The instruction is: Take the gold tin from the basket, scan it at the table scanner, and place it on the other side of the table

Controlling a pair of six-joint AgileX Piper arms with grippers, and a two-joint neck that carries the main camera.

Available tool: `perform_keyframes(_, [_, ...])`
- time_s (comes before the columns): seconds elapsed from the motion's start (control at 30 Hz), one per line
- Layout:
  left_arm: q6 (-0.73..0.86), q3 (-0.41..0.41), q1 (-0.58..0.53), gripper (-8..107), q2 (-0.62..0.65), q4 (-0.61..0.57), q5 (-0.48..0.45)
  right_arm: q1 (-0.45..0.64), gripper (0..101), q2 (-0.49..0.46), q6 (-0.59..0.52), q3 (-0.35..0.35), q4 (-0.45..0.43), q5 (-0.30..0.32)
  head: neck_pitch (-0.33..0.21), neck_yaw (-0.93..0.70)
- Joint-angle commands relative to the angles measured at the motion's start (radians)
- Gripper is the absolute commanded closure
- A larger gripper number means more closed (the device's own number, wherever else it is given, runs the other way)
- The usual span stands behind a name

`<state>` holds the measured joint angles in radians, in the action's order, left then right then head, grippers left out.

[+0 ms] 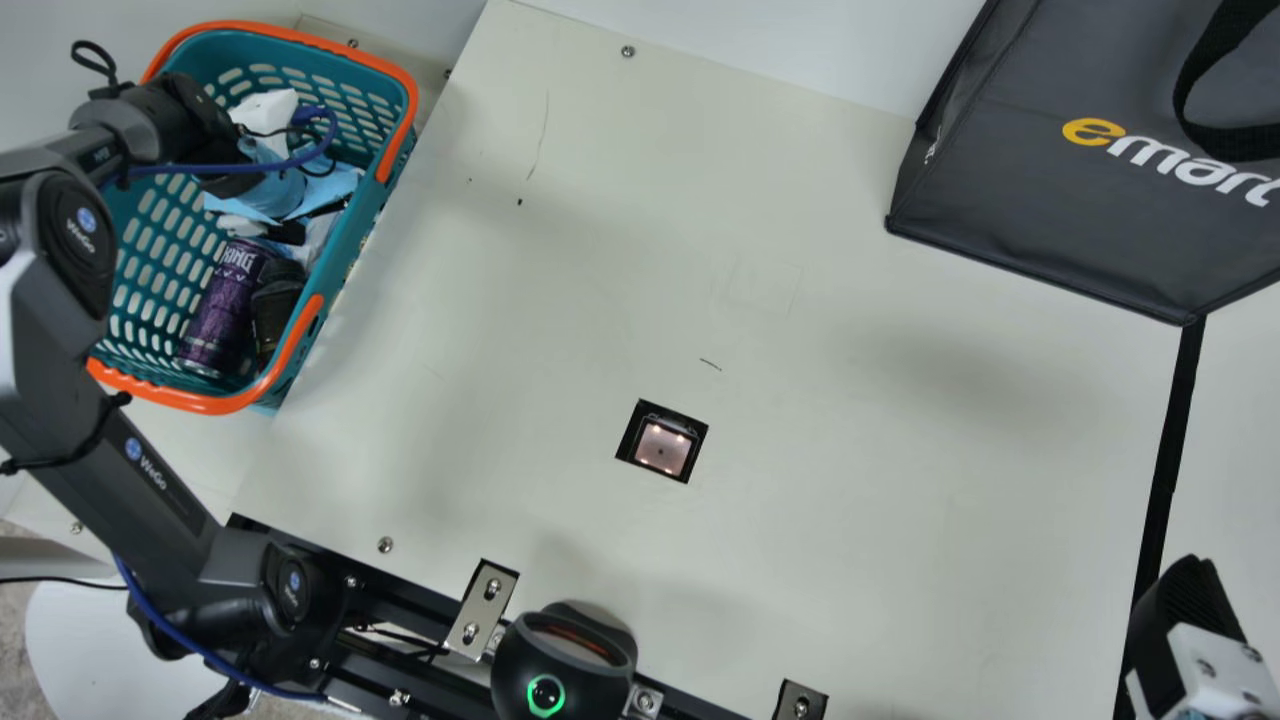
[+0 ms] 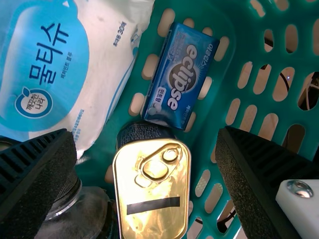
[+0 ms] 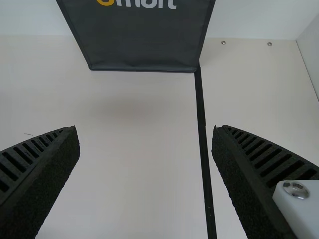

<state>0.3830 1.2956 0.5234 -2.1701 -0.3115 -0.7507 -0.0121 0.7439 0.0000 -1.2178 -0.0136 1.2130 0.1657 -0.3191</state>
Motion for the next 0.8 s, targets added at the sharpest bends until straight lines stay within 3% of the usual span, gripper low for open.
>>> perform_keyframes(0.0, [-0.003, -0.006, -0.001, 9, 0.001, 0.001, 0.005, 0.0, 6, 0.0, 0.0, 0.0, 0.0, 0.0, -0.027, -0.002])
perform_keyframes(0.77, [-0.006, -0.04, -0.001, 9, -0.021, 0.031, 0.053, 0.0, 6, 0.0, 0.0, 0.0, 0.0, 0.0, -0.027, -0.002])
